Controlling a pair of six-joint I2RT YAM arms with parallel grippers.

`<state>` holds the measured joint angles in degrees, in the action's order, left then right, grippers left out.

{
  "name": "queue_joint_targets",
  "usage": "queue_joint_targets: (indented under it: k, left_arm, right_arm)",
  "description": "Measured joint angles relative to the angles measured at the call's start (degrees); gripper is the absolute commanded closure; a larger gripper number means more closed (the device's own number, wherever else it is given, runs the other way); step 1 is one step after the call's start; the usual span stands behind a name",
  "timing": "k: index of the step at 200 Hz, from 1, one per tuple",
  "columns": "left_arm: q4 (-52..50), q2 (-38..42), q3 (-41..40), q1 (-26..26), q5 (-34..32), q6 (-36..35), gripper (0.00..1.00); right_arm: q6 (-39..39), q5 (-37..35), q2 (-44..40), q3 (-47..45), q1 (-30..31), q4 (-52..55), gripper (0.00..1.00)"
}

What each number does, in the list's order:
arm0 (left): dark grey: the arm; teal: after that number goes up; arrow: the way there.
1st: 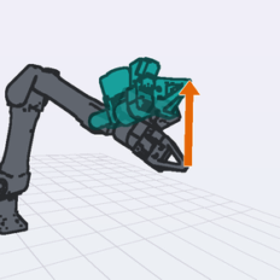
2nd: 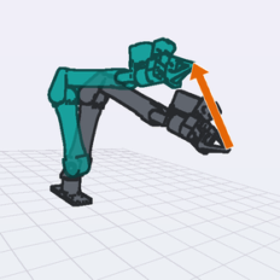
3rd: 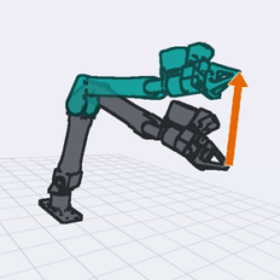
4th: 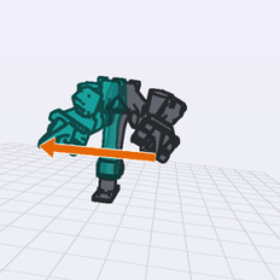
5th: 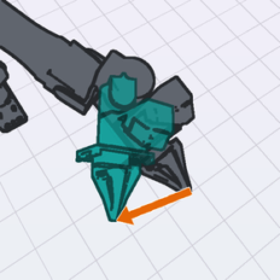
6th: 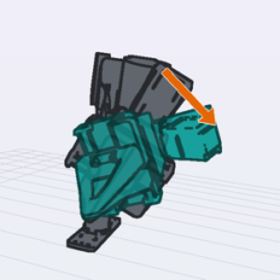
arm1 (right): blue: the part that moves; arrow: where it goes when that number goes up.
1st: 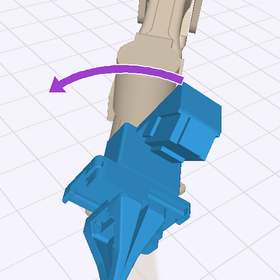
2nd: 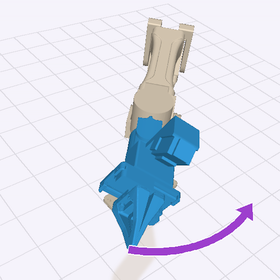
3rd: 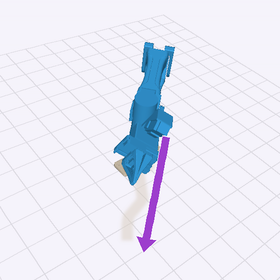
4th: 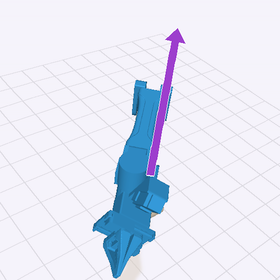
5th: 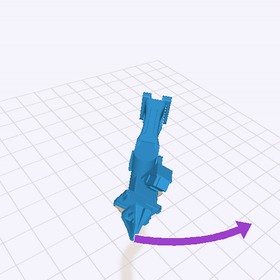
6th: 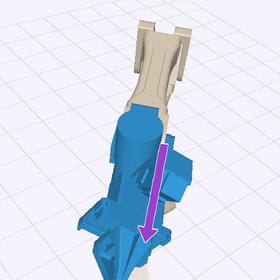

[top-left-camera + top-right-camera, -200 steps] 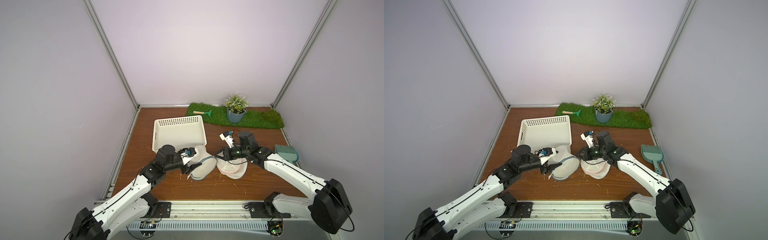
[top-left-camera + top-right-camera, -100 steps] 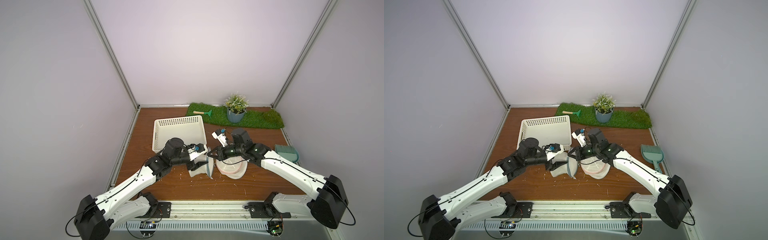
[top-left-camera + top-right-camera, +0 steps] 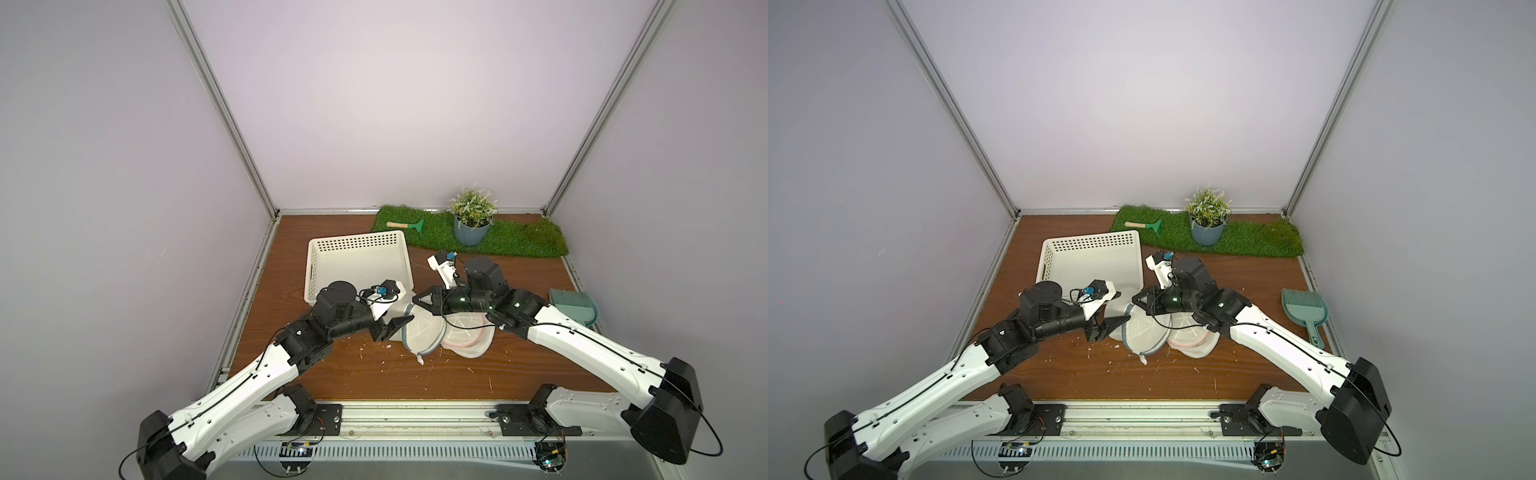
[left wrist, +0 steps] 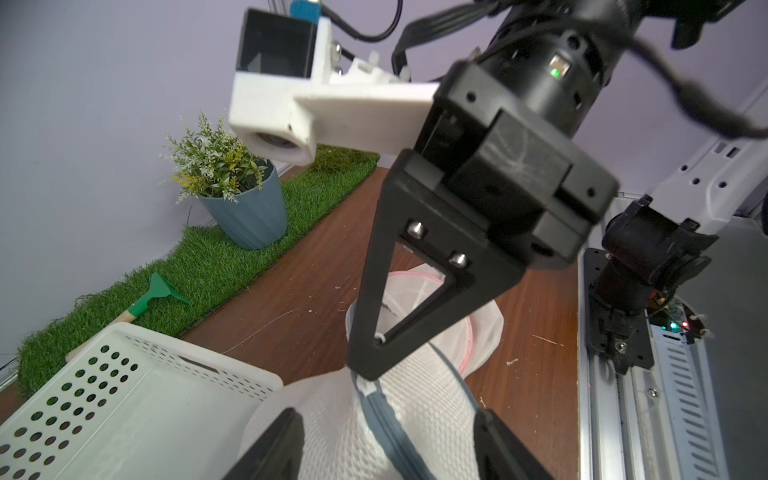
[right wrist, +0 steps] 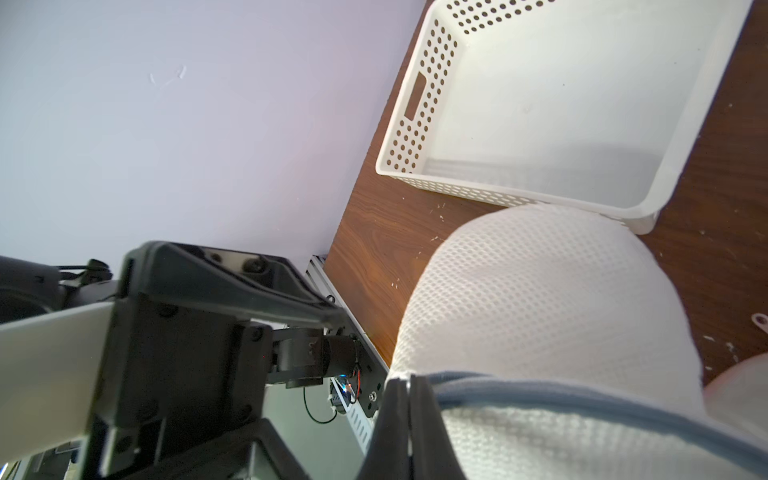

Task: Turn the laundry bag inside out
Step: Zip the zipper on the laundry bag.

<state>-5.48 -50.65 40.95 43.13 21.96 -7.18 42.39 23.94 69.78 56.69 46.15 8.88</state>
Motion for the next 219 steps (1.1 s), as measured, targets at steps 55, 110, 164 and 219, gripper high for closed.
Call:
queue_joint_targets:
  k: [55, 110, 164, 219]
  left_arm:
    - [-1.3, -5.9, -0.5, 0.0, -0.2, 0.2, 0.69]
    - [-0.5, -6.4, -1.0, 0.0, 0.4, -0.6, 0.99]
    - [3.6, -0.1, -5.6, 0.0, 1.4, -0.1, 0.99]
    - [7.6, 6.2, -15.1, 0.0, 0.5, 2.8, 0.76]
  right_arm:
    - [0.3, -0.8, 0.1, 0.2, 1.7, -0.2, 1.0]
    - [-1.1, -2.7, 0.0, 1.0, 0.8, 2.5, 1.0]
    - [-2.6, 0.2, -5.2, -4.1, -9.4, 3.0, 1.0]
    - [-2.5, 1.9, -6.3, -14.1, -14.2, 3.0, 1.0]
